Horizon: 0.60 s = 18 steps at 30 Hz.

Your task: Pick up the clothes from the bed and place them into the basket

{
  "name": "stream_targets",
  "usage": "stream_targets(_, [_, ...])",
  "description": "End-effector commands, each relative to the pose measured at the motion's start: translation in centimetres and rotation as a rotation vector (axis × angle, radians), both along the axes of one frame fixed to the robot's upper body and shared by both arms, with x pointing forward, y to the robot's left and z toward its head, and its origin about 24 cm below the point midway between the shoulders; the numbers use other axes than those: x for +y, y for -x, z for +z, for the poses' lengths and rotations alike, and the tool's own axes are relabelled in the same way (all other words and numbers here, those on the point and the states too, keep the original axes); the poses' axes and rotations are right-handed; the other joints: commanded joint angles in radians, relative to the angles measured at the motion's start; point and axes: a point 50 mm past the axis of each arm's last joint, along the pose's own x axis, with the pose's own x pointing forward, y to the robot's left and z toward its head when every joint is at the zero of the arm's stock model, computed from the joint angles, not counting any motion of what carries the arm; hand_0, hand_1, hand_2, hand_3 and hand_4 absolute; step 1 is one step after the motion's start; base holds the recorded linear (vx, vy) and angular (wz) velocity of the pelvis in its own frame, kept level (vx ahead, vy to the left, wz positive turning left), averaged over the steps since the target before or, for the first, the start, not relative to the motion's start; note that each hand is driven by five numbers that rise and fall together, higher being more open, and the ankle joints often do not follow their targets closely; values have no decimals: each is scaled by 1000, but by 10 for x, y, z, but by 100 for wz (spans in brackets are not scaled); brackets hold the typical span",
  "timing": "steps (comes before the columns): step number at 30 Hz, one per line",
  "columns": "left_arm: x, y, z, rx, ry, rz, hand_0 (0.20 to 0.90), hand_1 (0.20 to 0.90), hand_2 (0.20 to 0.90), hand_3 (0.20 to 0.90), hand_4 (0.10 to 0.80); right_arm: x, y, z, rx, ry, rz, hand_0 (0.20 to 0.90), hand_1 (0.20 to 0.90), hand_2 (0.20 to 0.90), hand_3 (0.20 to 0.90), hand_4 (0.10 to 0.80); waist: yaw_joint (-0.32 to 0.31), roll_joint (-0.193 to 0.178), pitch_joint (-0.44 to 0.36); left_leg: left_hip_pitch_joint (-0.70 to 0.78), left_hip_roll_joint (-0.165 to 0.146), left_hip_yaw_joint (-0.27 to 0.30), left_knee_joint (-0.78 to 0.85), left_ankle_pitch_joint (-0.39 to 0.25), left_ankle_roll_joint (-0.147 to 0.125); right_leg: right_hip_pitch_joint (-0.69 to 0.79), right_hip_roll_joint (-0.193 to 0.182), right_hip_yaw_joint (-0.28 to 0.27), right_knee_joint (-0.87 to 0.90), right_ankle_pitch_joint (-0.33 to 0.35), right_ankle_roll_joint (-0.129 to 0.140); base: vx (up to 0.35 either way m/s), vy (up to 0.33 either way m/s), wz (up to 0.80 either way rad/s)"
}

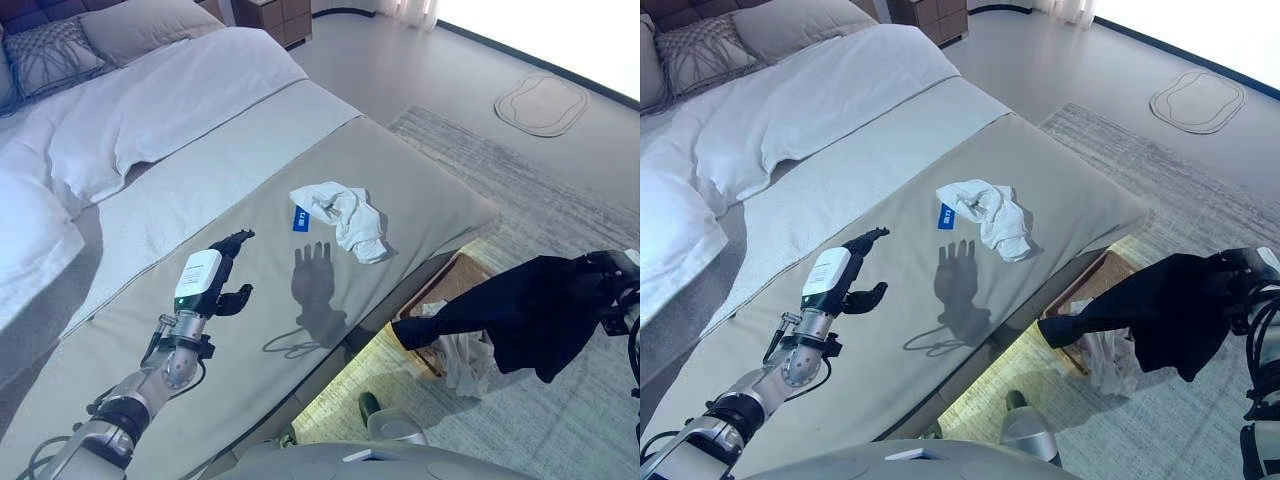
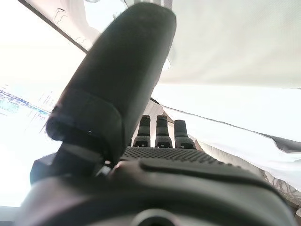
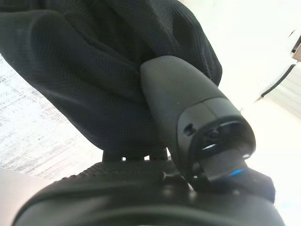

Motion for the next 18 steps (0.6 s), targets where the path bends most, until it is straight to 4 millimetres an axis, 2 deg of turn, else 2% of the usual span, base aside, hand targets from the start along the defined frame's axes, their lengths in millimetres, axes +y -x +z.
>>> stream_targets(1, [8,-21,33,-150,46,10,900,900,900,900,800,-9,-17,55,-228,130,0,300,300,300,200,100,38,-14,-75,22,1,-62,142,-185,2,-113,19,-57,120,8,7,-19,-35,0])
stream_targets(10, [10,-20,35,-155,43,7,900,900,900,900,800,-7,-19,57,-265,131,-6,300,300,300,200,100,42,1,-65,15,-5,-72,135,-180,0,-115,18,-62,113,7,6,-10,-22,3])
stream_targets(11, [11,-20,35,-155,43,8,900,900,900,900,800,-7,-19,56,-256,131,-11,361,361,361,271,171,43,3,-64,15,-5,-72,132,-179,-1,-114,18,-63,111,8,7,-6,-18,6])
stream_targets(12, [11,-20,35,-155,45,10,900,900,900,900,800,-7,-19,55,-246,135,-16,900,900,900,900,800,44,5,-63,15,-5,-74,129,-177,-3,-113,18,-63,108,8,7,-4,-14,9])
stream_targets(18, [10,-17,33,-147,50,5,900,900,900,900,800,-5,-17,43,-222,124,-28,900,900,900,900,800,50,15,-62,20,-3,-80,118,-168,-6,-105,18,-70,102,6,5,4,-5,3])
